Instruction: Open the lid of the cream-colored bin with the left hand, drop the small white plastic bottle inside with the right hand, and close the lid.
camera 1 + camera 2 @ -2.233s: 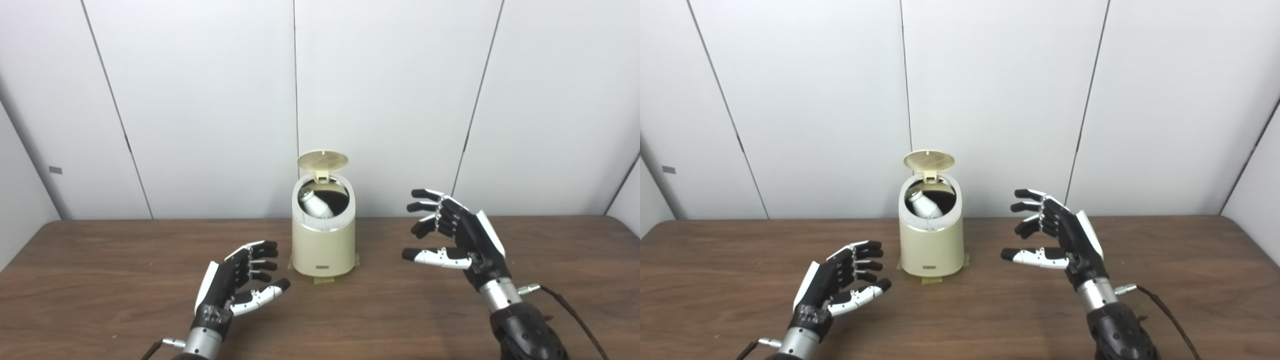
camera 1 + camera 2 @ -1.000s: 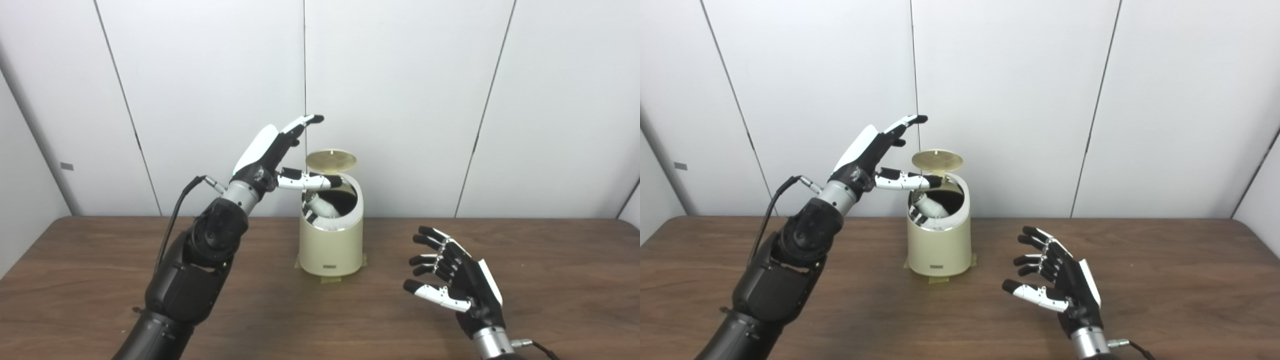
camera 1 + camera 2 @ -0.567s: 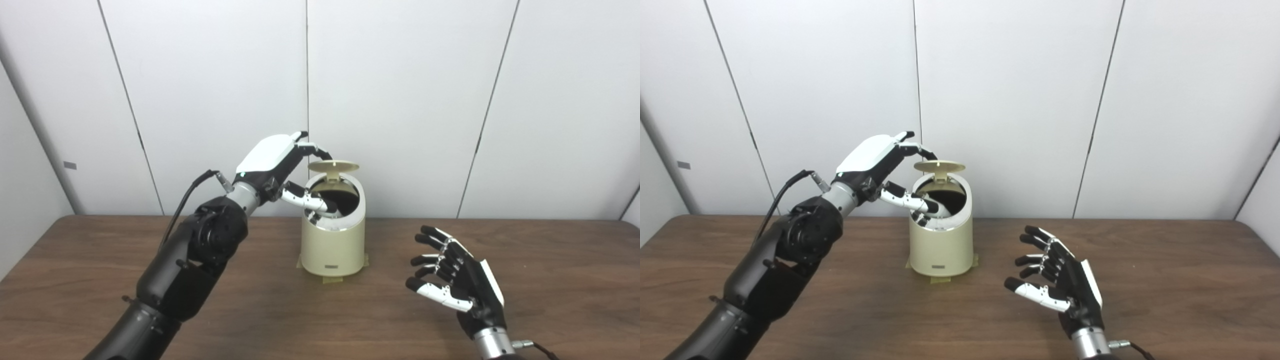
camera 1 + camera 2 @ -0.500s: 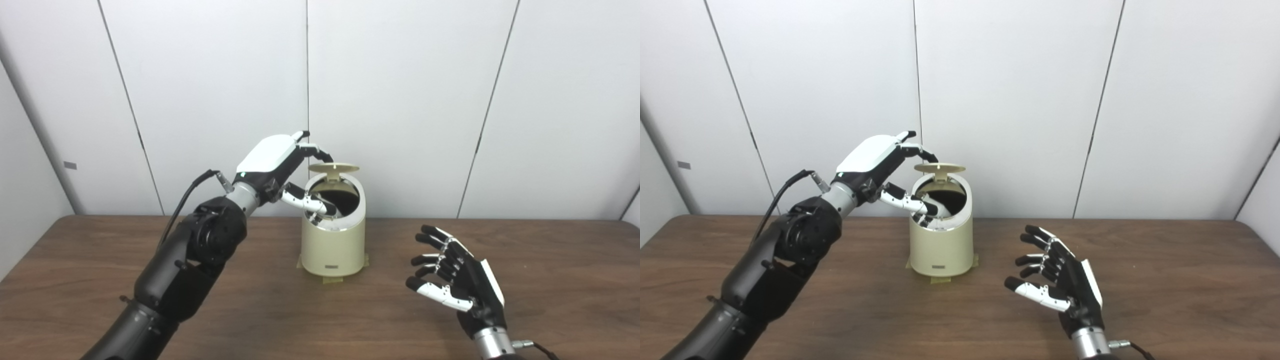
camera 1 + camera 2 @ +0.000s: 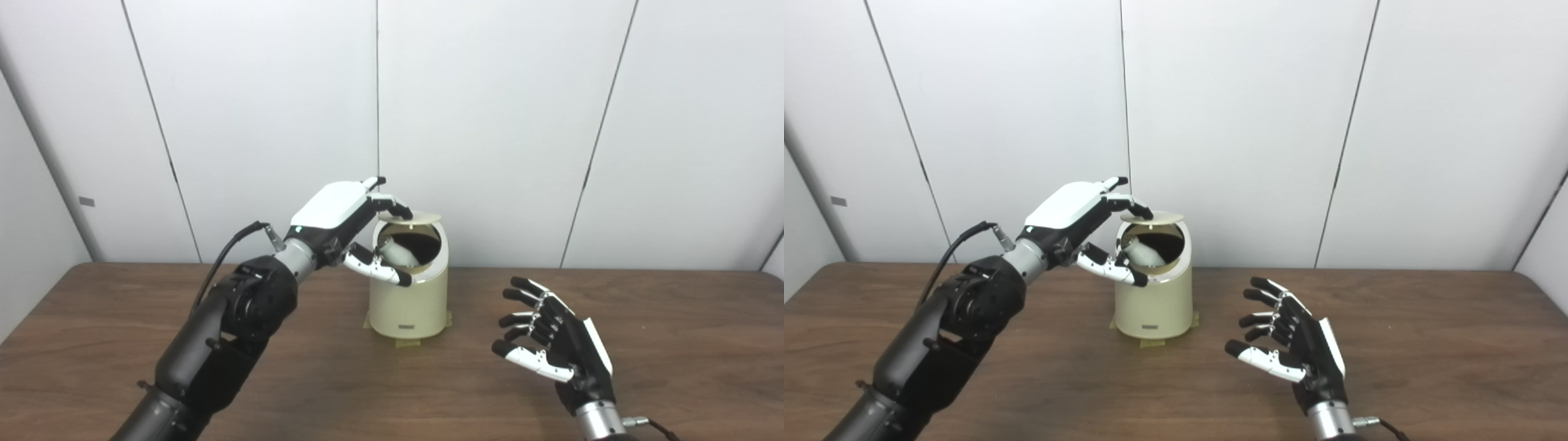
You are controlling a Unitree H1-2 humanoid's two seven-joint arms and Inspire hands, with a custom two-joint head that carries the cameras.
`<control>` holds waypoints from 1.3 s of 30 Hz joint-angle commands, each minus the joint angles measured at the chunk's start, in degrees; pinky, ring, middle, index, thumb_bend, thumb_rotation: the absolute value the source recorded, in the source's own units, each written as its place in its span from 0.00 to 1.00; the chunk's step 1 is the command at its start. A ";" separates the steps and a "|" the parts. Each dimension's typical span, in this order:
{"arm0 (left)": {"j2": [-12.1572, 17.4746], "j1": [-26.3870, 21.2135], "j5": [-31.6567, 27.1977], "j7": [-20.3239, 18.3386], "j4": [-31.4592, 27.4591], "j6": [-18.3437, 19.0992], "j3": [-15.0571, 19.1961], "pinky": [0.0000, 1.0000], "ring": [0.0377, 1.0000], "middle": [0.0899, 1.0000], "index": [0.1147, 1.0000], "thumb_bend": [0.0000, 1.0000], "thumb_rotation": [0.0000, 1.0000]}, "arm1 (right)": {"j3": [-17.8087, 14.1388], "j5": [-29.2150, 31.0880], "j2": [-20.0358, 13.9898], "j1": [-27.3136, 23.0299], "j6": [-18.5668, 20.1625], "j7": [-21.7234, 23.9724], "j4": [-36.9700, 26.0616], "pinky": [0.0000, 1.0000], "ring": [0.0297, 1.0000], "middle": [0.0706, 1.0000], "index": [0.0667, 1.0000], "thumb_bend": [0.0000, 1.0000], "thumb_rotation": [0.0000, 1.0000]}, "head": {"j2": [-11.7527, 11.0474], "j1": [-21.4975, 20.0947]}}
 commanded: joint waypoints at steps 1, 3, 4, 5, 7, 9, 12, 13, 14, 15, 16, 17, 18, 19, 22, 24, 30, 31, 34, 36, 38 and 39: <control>0.90 -2.71 0.93 0.47 -2.36 -0.94 0.67 1.00 1.00 0.77 0.73 0.98 0.38 | 0.06 0.28 0.12 -2.21 -0.88 0.00 -1.83 0.45 0.56 0.73 0.75 0.84 0.23 | 0.23 0.04; 0.74 -2.44 1.13 0.15 -2.84 -0.89 0.60 0.98 1.00 0.77 0.73 0.98 0.38 | -0.02 0.58 0.23 -2.29 -0.99 0.00 -1.71 0.46 0.56 0.73 0.75 0.84 0.22 | 0.31 -0.03; 0.70 -2.34 1.14 -0.06 -3.06 -0.83 0.62 0.98 1.00 0.77 0.73 0.98 0.38 | -0.07 0.63 0.33 -2.33 -0.97 -0.09 -1.73 0.46 0.56 0.73 0.75 0.85 0.23 | 0.53 -0.12; 0.63 -2.27 1.25 -0.26 -3.22 -0.80 0.58 0.98 1.00 0.77 0.73 0.98 0.38 | -0.13 0.72 0.41 -2.36 -0.92 -0.13 -1.76 0.46 0.56 0.73 0.75 0.86 0.23 | 0.57 -0.18; 0.64 -2.19 1.86 -0.66 -3.44 -0.76 0.36 0.99 1.00 0.76 0.73 0.98 0.37 | -0.22 1.00 0.47 -2.40 -0.91 -0.04 -1.77 0.46 0.56 0.73 0.76 0.86 0.22 | 0.79 -0.31; 0.72 -2.08 2.50 -0.99 -3.43 -0.97 0.14 1.00 1.00 0.76 0.73 0.99 0.37 | -0.26 0.96 0.46 -2.44 -0.87 -0.06 -1.78 0.46 0.56 0.74 0.76 0.86 0.22 | 0.94 -0.43; 0.86 -1.85 3.50 -0.86 -3.05 -1.75 -0.33 1.00 1.00 0.75 0.72 1.00 0.38 | -0.37 0.83 0.53 -2.45 -0.46 -0.28 -1.96 0.47 0.56 0.73 0.76 0.87 0.23 | 1.05 -0.62; 0.89 -1.73 3.91 -0.83 -2.94 -1.96 -0.54 1.00 1.00 0.75 0.72 1.00 0.38 | -0.37 0.73 0.57 -2.41 -0.20 -0.37 -2.23 0.47 0.56 0.73 0.76 0.88 0.24 | 1.12 -0.68; 0.91 -1.62 4.25 -0.82 -2.87 -2.17 -0.70 1.00 0.99 0.74 0.72 1.00 0.38 | -0.32 0.49 0.61 -2.36 0.05 -0.48 -2.62 0.47 0.56 0.73 0.76 0.88 0.24 | 1.26 -0.73; 0.93 -1.47 4.67 -1.01 -2.91 -2.19 -0.93 1.00 0.99 0.74 0.71 1.00 0.37 | -0.28 0.37 0.64 -2.32 0.18 -0.53 -2.89 0.47 0.56 0.73 0.75 0.88 0.24 | 1.26 -0.73; 0.95 -1.26 5.02 -1.23 -2.98 -2.23 -1.17 1.00 0.99 0.74 0.71 1.00 0.36 | -0.26 0.42 0.61 -2.34 -0.02 -0.44 -2.87 0.47 0.55 0.72 0.75 0.87 0.23 | 1.26 -0.73; 0.96 -1.12 5.24 -1.40 -3.03 -2.26 -1.31 1.00 0.99 0.74 0.71 1.00 0.34 | -0.25 0.49 0.59 -2.36 -0.19 -0.36 -2.81 0.46 0.55 0.72 0.76 0.87 0.23 | 1.26 -0.73; 1.05 -0.94 5.84 -1.77 -3.09 -2.28 -1.72 1.00 0.99 0.74 0.71 1.00 0.33 | -0.32 0.92 0.59 -2.37 -0.25 -0.16 -2.80 0.46 0.55 0.72 0.76 0.87 0.22 | 1.54 -0.80; 1.12 -0.81 6.39 -2.05 -3.09 -2.33 -2.06 1.00 0.99 0.73 0.71 1.00 0.33 | -0.40 1.25 0.63 -2.38 -0.24 -0.07 -2.82 0.45 0.55 0.72 0.76 0.86 0.22 | 1.54 -0.80; 1.11 -0.37 8.43 -2.24 -2.98 -2.55 -2.93 1.00 0.99 0.73 0.71 1.00 0.34 | -0.56 1.86 0.57 -2.30 -0.28 0.05 -2.77 0.45 0.55 0.73 0.76 0.86 0.21 | 1.66 -0.72; 1.03 -0.04 9.39 -1.99 -2.58 -2.95 -3.33 1.00 0.98 0.72 0.70 1.00 0.34 | -0.55 1.67 0.49 -2.18 0.08 -0.15 -3.06 0.46 0.55 0.73 0.76 0.86 0.22 | 1.94 -0.69; 1.12 1.10 12.64 -2.72 -1.47 -2.93 -4.99 1.00 0.97 0.74 0.71 0.99 0.37 | -0.60 1.18 0.42 -2.05 0.78 -0.49 -3.75 0.47 0.57 0.74 0.76 0.86 0.23 | 2.41 -0.80; 1.02 1.36 12.96 -3.05 -1.45 -2.56 -5.14 1.00 0.97 0.75 0.72 0.99 0.37 | -0.62 1.46 0.38 -2.08 0.54 -0.28 -3.65 0.46 0.56 0.74 0.76 0.86 0.23 | 2.41 -0.80; 0.81 2.17 13.75 -3.08 -0.89 -2.21 -5.46 1.00 0.97 0.76 0.72 0.98 0.37 | -0.66 2.47 0.30 -2.14 -0.07 0.40 -3.42 0.45 0.55 0.74 0.76 0.85 0.23 | 2.41 -0.80; 0.63 2.70 14.02 -2.37 -0.18 -2.40 -5.52 1.00 0.97 0.75 0.73 0.98 0.37 | -0.65 2.70 0.27 -2.09 -0.05 0.52 -3.56 0.45 0.55 0.75 0.76 0.85 0.23 | 2.41 -0.80; 0.40 3.22 13.80 -1.68 0.55 -2.53 -5.48 1.00 0.97 0.75 0.73 0.99 0.36 | -0.67 2.47 0.26 -1.97 0.29 0.27 -3.89 0.45 0.55 0.75 0.76 0.85 0.24 | 2.74 -0.98; 0.28 3.48 13.52 -1.40 1.03 -2.58 -5.44 1.00 0.97 0.75 0.73 0.99 0.35 | -0.68 2.30 0.26 -1.92 0.52 0.11 -4.05 0.45 0.56 0.74 0.76 0.86 0.24 | 2.74 -0.98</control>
